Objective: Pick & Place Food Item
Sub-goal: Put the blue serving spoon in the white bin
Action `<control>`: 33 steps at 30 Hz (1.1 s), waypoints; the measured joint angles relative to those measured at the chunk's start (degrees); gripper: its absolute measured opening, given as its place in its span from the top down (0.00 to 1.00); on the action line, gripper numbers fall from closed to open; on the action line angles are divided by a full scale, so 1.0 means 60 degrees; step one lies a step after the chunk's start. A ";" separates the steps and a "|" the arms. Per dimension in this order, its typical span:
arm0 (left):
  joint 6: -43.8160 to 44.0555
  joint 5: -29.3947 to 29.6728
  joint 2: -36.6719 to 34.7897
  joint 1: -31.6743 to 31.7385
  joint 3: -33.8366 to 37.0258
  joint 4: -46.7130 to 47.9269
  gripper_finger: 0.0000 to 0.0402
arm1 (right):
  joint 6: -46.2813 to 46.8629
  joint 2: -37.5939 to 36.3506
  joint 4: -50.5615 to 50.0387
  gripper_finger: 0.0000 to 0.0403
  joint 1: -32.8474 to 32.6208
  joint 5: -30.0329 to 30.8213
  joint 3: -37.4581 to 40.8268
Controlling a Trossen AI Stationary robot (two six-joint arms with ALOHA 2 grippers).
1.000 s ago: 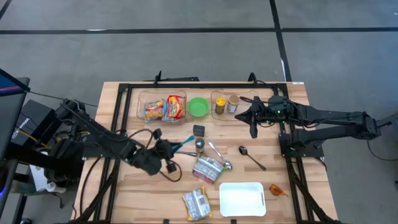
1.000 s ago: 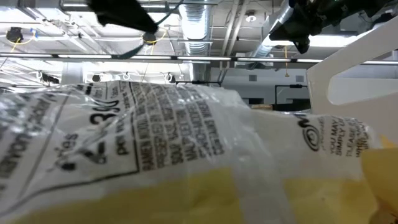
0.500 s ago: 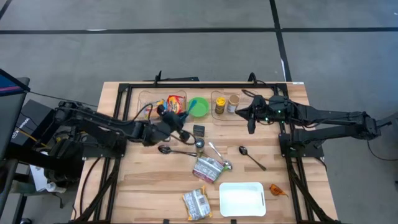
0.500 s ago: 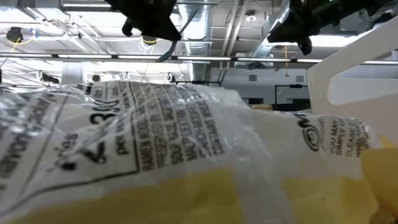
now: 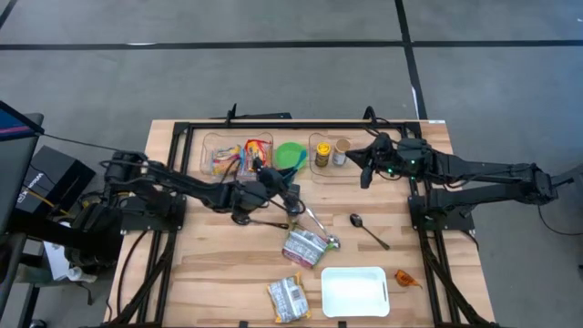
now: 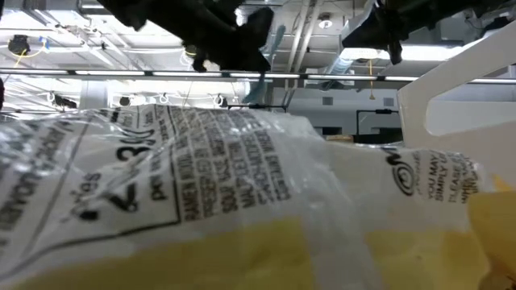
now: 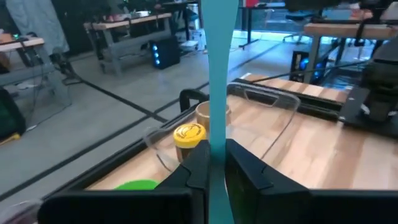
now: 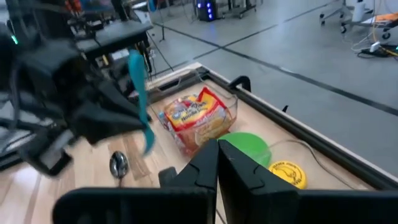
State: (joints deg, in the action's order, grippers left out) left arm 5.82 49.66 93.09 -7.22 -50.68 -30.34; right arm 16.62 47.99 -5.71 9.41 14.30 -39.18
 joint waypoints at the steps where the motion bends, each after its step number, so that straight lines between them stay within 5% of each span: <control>1: -0.0004 0.0000 0.0199 0.0060 -0.0079 -0.0158 0.94 | 0.0050 0.0004 0.0071 0.99 -0.0002 0.0080 0.0000; 11: -0.0521 0.0078 0.1539 0.0315 -0.0851 -0.0675 0.94 | 0.0232 0.1088 0.1243 0.99 -0.0750 0.1350 -0.0010; 23: -0.2563 0.0075 0.1546 0.0250 -0.0961 -0.0368 0.94 | 0.0244 0.1228 0.1264 0.99 -0.0661 0.1338 -0.0102; 33: -0.3921 0.0075 0.1550 0.0272 -0.0957 0.0094 0.94 | 0.0328 0.1090 0.1230 0.93 -0.0642 0.0318 -0.0102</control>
State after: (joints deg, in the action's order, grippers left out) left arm -17.70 50.11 102.39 -5.58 -56.42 -29.77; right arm 18.59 54.52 1.67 5.56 16.21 -39.79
